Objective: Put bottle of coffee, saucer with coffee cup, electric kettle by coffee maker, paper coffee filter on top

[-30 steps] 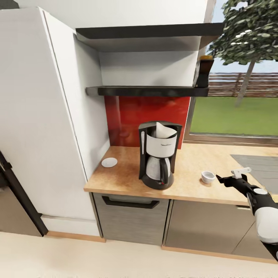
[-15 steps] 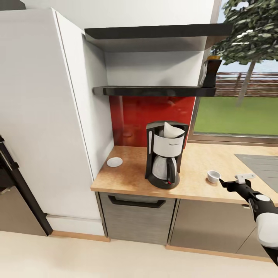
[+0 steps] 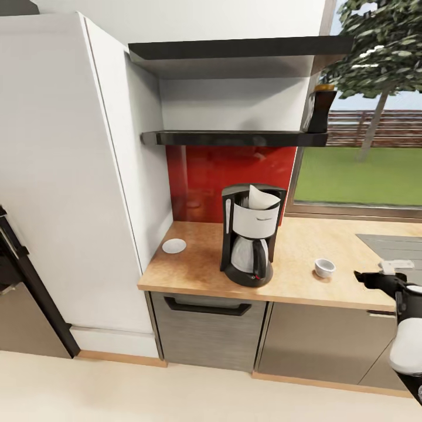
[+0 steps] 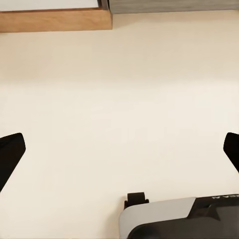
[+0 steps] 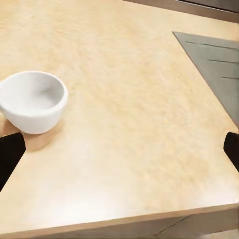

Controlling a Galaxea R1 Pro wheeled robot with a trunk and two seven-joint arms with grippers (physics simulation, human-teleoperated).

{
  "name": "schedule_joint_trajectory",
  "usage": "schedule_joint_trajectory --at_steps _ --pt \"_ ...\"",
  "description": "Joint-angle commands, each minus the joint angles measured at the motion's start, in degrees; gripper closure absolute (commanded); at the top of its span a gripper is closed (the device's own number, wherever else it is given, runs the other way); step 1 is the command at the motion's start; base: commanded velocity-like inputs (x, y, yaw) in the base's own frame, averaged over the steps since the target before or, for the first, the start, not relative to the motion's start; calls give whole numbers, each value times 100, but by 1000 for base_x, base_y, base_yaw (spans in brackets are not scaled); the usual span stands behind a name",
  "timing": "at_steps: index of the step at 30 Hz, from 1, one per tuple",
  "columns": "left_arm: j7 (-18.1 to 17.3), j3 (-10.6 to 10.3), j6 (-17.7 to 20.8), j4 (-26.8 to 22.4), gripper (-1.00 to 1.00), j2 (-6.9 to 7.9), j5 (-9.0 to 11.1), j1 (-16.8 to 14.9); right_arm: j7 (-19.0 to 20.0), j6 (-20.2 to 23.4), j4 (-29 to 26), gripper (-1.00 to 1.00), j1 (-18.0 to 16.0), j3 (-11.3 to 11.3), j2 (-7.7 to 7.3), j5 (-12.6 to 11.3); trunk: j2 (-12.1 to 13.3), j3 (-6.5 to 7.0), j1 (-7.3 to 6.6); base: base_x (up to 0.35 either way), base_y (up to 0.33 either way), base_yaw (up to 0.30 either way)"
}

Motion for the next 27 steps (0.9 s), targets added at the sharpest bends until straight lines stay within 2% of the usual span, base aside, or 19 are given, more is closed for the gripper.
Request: schedule_joint_trajectory --at_steps 1,4,9,13,15,21,27 --pt "3 0 -19 5 -100 2 -46 -4 62 126 -95 -100 -30 0 20 26 -13 -14 4 0 0 0" --pt "3 -2 -22 10 -100 2 -46 -3 122 457 -351 -100 -153 170 63 24 -13 -14 4 0 0 0" --pt "2 -5 -26 35 -100 3 -46 -2 293 923 -602 -100 -543 568 91 23 -13 -14 4 0 0 0" --pt "3 0 -31 39 -100 3 -46 -2 448 1199 -642 -100 -776 726 94 23 -13 -14 4 0 0 0" --pt "3 2 -34 44 -100 9 -46 0 527 1466 -659 -100 -1068 851 97 23 -13 -14 4 0 0 0" --pt "3 10 -36 54 -100 36 -46 6 638 1865 -660 -100 -1615 945 103 23 -13 -14 4 0 0 0" --pt "2 12 -42 68 -100 45 -46 11 1117 2396 -659 -100 -2273 980 112 23 -13 -14 4 0 0 0"
